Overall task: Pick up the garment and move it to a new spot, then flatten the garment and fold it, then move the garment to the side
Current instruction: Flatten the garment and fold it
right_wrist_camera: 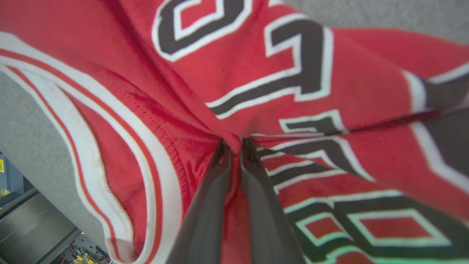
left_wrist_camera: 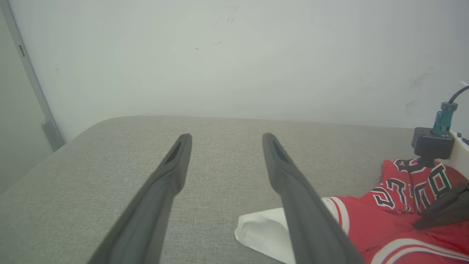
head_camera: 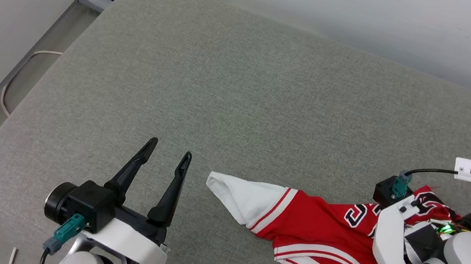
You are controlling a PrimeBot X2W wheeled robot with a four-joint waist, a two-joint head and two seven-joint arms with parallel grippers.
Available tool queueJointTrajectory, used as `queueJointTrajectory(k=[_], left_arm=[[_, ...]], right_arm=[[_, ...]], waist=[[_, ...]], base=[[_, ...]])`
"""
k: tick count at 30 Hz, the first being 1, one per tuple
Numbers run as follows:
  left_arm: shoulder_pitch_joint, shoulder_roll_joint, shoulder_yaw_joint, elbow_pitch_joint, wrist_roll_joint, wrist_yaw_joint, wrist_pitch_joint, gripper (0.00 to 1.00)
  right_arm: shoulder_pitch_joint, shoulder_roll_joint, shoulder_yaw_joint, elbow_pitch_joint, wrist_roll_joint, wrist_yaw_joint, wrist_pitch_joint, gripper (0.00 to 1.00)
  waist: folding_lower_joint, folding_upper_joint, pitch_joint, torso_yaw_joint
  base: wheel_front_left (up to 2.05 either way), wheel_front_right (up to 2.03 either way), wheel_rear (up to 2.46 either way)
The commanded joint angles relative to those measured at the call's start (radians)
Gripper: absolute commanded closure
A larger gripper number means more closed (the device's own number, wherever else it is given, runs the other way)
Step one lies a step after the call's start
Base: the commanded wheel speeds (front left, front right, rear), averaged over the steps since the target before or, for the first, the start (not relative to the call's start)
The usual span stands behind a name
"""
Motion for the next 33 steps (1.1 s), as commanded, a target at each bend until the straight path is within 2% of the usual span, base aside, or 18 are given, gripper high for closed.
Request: queueJointTrajectory(k=[1,3,4,10,13,16,17,18,19,25,33], left_arm=[[-0.009,0.0,0.001,0.001,-0.001,-0.002,-0.003,0.0],[-0.008,0.001,0.0,0.004,-0.002,-0.002,-0.003,0.0],[-0.005,0.004,-0.004,0.007,-0.007,-0.002,-0.003,0.0],[-0.007,0.008,-0.012,0.011,-0.011,-0.002,-0.003,0.0],[-0.006,0.011,-0.008,0.013,-0.011,-0.002,-0.003,0.0],[-0.003,0.013,-0.008,0.016,-0.013,-0.002,-0.002,0.0],[-0.001,0.014,-0.01,0.02,-0.015,-0.002,-0.002,0.0],[0.001,0.016,-0.013,0.024,-0.018,-0.002,-0.003,0.0],[0.003,0.019,-0.015,0.027,-0.019,-0.002,-0.002,0.0],[0.018,0.03,-0.008,0.046,-0.03,-0.002,-0.002,0.0],[0.047,0.04,0.013,0.04,-0.044,-0.001,-0.002,0.0]], right_arm=[[0.053,-0.008,0.042,0.034,0.01,0.001,0.017,1.0],[0.038,-0.068,0.072,0.027,0.03,0.0,0.016,1.0],[0.004,-0.158,0.116,0.013,0.044,-0.001,0.018,1.0],[-0.05,-0.284,0.197,-0.02,0.07,-0.001,-0.012,1.0],[-0.065,-0.3,0.219,-0.015,0.085,0.0,-0.061,1.0],[-0.057,-0.27,0.212,0.0,0.106,0.0,-0.12,1.0],[-0.052,-0.248,0.208,0.006,0.108,0.0,-0.161,0.9],[-0.048,-0.231,0.208,0.012,0.108,0.0,-0.196,0.53],[-0.044,-0.215,0.206,0.023,0.109,0.0,-0.228,0.0],[-0.032,-0.15,0.127,0.056,0.147,0.0,-0.433,0.0],[0.042,-0.107,-0.084,-0.007,0.152,0.0,-0.709,0.0]], waist=[[-0.0001,0.0,-0.002,-0.004],[-0.0001,0.0,-0.008,-0.012],[-0.0001,0.0,-0.017,-0.023],[-0.0001,0.0,-0.029,-0.041],[-0.0001,0.0,-0.032,-0.052],[-0.0001,0.0,-0.033,-0.061],[-0.0001,0.0,-0.034,-0.066],[-0.0001,0.0,-0.037,-0.072],[-0.0001,0.0,-0.039,-0.077],[-0.0001,0.0,-0.071,-0.133],[-0.0001,0.0,-0.128,-0.237]], base=[[0.0,0.0,0.0],[0.0,0.0,0.0],[0.0,0.0,0.0],[0.0,0.0,0.0],[0.0,0.0,0.0],[0.0,0.0,0.0],[0.0,0.0,0.0],[0.0,0.0,0.0],[0.0,0.0,0.0],[0.0,0.0,0.0],[0.0,0.0,0.0]])
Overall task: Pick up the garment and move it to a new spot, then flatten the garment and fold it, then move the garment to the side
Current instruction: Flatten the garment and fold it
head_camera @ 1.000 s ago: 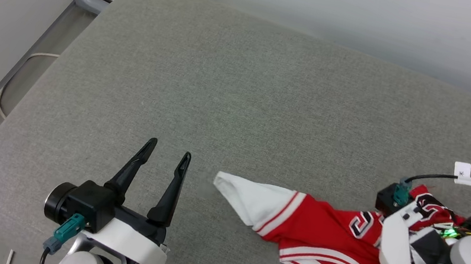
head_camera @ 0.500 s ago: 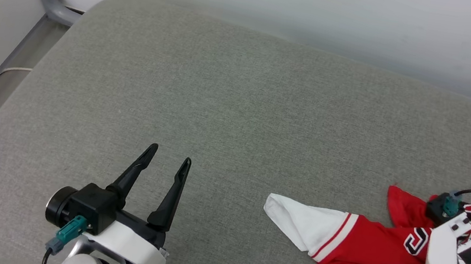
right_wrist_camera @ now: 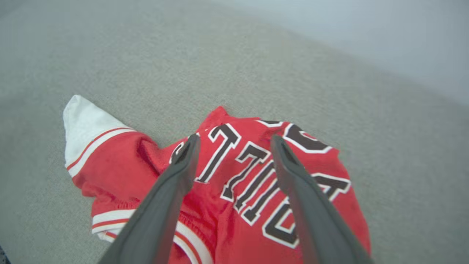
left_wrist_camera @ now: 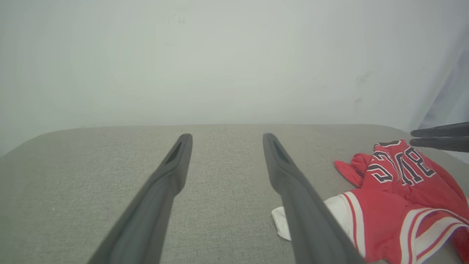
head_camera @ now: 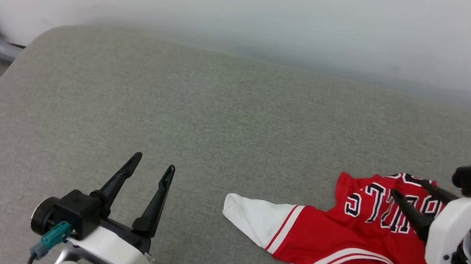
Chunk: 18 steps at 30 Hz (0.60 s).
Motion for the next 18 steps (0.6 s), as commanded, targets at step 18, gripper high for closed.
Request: queueJointTrajectory(k=[18], left_arm=[[0.033,0.003,0.007,-0.038,-0.012,0.0,-0.002,0.0]], right_arm=[[0.453,0.196,-0.573,-0.279,-0.258,-0.001,0.385,0.0]], waist=[[-0.0001,-0.0001,-0.017,-0.134]], base=[[0.0,0.0,0.0]])
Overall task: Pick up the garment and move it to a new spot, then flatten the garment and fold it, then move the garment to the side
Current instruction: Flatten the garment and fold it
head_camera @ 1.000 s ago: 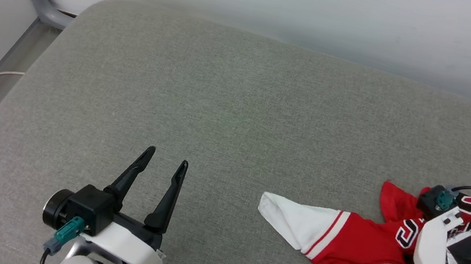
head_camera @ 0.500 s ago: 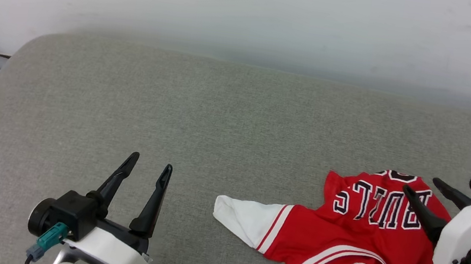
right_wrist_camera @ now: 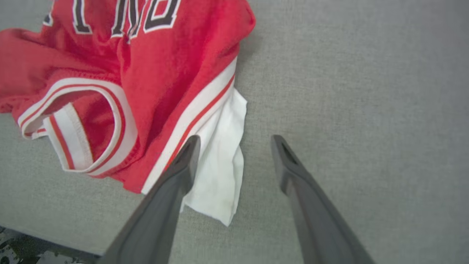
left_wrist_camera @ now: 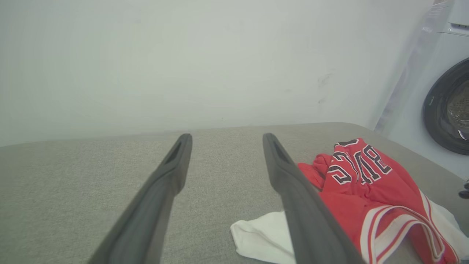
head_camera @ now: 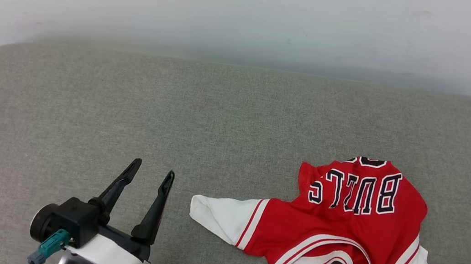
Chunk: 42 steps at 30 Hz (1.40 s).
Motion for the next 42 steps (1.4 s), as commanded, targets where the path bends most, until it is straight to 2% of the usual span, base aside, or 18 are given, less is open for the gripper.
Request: queueJointTrajectory(k=[1,2,3,7,13,19,20,21,22,31,37,42], left_arm=[[-0.01,0.003,-0.002,-0.003,-0.005,0.001,-0.002,0.0],[-0.023,0.007,-0.006,-0.002,-0.007,0.001,-0.002,0.0],[-0.027,0.008,-0.007,-0.001,-0.006,0.001,-0.002,0.0],[-0.047,0.013,-0.016,0.002,-0.006,0.001,-0.002,0.0],[-0.077,0.021,-0.027,0.006,-0.008,0.001,-0.002,0.0],[-0.09,0.026,-0.028,0.006,-0.009,0.0,-0.002,0.0],[-0.091,0.028,-0.028,0.008,-0.01,0.001,-0.002,0.0],[-0.093,0.029,-0.029,0.009,-0.01,0.0,-0.002,0.0],[-0.095,0.029,-0.029,0.01,-0.011,0.001,-0.002,0.0],[-0.089,0.018,-0.026,0.02,-0.008,0.001,-0.002,0.0],[-0.093,0.016,-0.032,0.024,-0.011,0.001,-0.002,0.0],[-0.095,0.016,-0.031,0.028,-0.014,0.001,-0.002,0.0]], right_arm=[[0.022,0.023,-0.02,-0.029,-0.014,-0.001,0.054,0.0],[0.049,0.049,-0.057,-0.079,-0.052,-0.001,0.162,0.0],[0.059,0.064,-0.075,-0.101,-0.07,-0.001,0.211,0.0],[0.065,0.115,-0.094,-0.156,-0.119,-0.001,0.305,0.0],[0.049,0.152,-0.104,-0.097,-0.171,-0.001,0.302,0.0],[0.029,0.149,-0.1,0.022,-0.196,-0.001,0.243,0.0],[0.025,0.149,-0.094,0.042,-0.194,-0.001,0.236,0.09],[0.024,0.146,-0.086,0.06,-0.192,-0.001,0.231,0.53],[0.021,0.142,-0.079,0.075,-0.187,-0.001,0.223,1.0],[-0.024,0.029,-0.123,0.113,-0.164,-0.001,0.174,1.0],[-0.051,-0.063,-0.163,0.164,-0.197,-0.001,0.155,1.0],[-0.069,-0.079,-0.179,0.228,-0.221,-0.001,0.114,1.0]], waist=[[0.0001,0.0,0.013,0.001],[0.0001,0.0,0.028,0.004],[0.0001,0.0,0.036,0.006],[0.0001,0.0,0.067,0.018],[0.0001,0.0,0.104,0.044],[0.0001,0.0,0.13,0.061],[0.0001,0.0,0.132,0.063],[0.0001,0.0,0.134,0.064],[0.0001,0.0,0.134,0.065],[0.0001,0.0,0.115,0.059],[0.0001,0.0,0.113,0.062],[0.0001,0.0,0.122,0.068]], base=[[0.0,0.0,0.0],[0.0,0.0,0.0],[0.0,0.0,0.0],[0.0,0.0,0.0],[0.0,0.0,0.0],[0.0,0.0,0.0],[0.0,0.0,0.0],[0.0,0.0,0.0],[0.0,0.0,0.0],[0.0,0.0,0.0],[0.0,0.0,0.0],[0.0,0.0,0.0]])
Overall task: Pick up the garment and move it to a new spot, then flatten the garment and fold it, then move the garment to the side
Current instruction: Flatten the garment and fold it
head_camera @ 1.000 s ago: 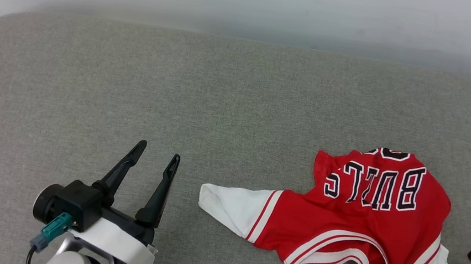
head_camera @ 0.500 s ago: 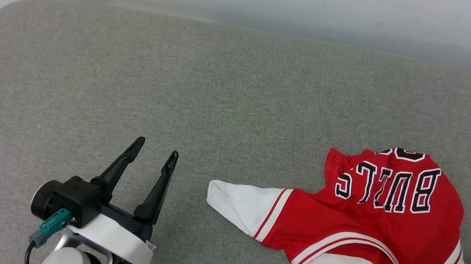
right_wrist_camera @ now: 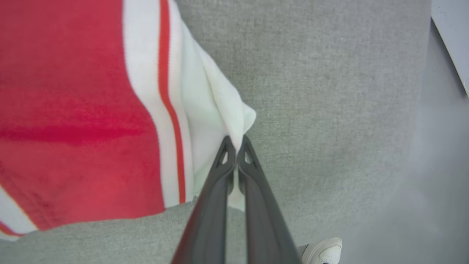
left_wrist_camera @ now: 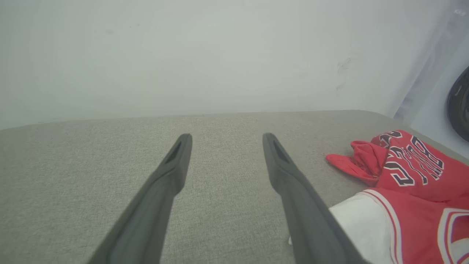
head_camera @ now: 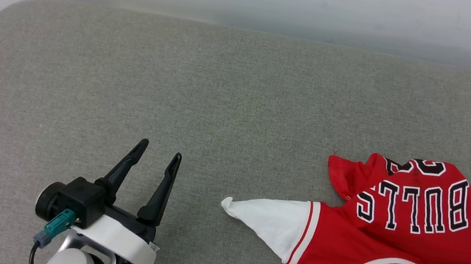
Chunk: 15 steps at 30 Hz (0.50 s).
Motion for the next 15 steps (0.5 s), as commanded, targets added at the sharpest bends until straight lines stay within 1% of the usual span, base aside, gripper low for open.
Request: queueJointTrajectory(k=[1,2,3,4,7,10,13,15], left_arm=[[-0.008,0.001,0.0,0.003,-0.005,0.001,-0.002,0.0],[-0.009,0.001,-0.001,0.005,-0.005,0.0,-0.002,0.0],[-0.01,0.001,-0.003,0.008,-0.006,0.001,-0.002,0.0],[-0.01,0.0,-0.004,0.01,-0.006,0.001,-0.002,0.0],[-0.002,0.001,-0.003,0.017,-0.007,0.001,-0.002,0.0],[0.01,0.005,-0.007,0.026,-0.008,0.0,-0.002,0.0],[0.02,0.003,-0.008,0.032,-0.016,0.0,-0.002,0.0],[0.027,0.003,-0.006,0.037,-0.022,0.0,-0.002,0.0]], right_arm=[[-0.012,-0.005,0.0,0.008,-0.009,-0.002,-0.008,1.0],[-0.018,-0.003,0.003,0.026,-0.012,-0.002,-0.021,1.0],[-0.024,0.006,0.009,0.036,-0.01,-0.002,-0.039,0.88],[-0.032,0.015,0.014,0.046,-0.003,-0.002,-0.055,0.01],[-0.05,0.032,0.025,0.056,0.005,-0.001,-0.103,0.0],[-0.056,0.046,0.025,0.037,0.012,-0.001,-0.16,0.0],[-0.061,0.076,0.024,-0.02,0.049,-0.001,-0.235,0.0],[-0.052,0.085,0.037,-0.078,0.057,-0.002,-0.284,0.0]], waist=[[-0.0001,0.0,0.002,0.001],[-0.0001,0.0,0.003,0.002],[-0.0001,0.0,0.003,0.003],[-0.0001,0.0,0.002,0.002],[-0.0001,0.0,-0.008,-0.005],[-0.0001,0.0,-0.027,-0.018],[-0.0001,0.0,-0.049,-0.036],[-0.0001,0.0,-0.061,-0.049]], base=[[0.0,0.0,0.0],[0.0,0.0,0.0],[0.0,0.0,0.0],[0.0,0.0,0.0],[0.0,0.0,0.0],[0.0,0.0,0.0],[0.0,0.0,0.0],[0.0,0.0,0.0]])
